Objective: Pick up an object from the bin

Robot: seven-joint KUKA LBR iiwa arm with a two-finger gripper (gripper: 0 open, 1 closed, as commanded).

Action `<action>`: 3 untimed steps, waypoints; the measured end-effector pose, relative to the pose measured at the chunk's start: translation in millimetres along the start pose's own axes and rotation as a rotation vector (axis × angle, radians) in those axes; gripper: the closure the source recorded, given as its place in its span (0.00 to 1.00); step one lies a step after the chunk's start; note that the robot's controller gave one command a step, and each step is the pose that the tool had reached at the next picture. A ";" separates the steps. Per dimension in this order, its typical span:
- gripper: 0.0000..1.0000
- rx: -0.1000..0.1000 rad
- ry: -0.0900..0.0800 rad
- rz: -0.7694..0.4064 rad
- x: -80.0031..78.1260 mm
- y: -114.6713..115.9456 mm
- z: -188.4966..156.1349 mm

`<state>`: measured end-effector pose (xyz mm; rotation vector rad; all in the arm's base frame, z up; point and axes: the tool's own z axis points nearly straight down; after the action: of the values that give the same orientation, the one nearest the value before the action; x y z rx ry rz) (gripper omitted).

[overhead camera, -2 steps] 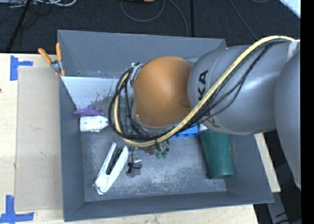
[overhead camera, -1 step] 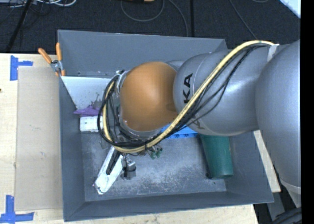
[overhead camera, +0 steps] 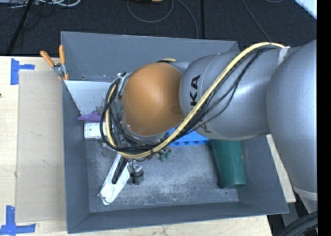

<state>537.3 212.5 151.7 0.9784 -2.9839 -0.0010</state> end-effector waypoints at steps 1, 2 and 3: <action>0.00 0.000 -0.002 -0.284 -11.1 4.5 67.1; 1.00 -0.001 0.000 -0.337 -7.6 10.4 85.3; 1.00 -0.001 0.001 -0.342 -7.2 11.2 82.3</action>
Offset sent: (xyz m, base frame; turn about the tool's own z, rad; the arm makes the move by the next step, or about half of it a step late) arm -0.0008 0.0139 -0.0817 -0.3473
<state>536.3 225.8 69.4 1.4718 -2.7728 -0.0024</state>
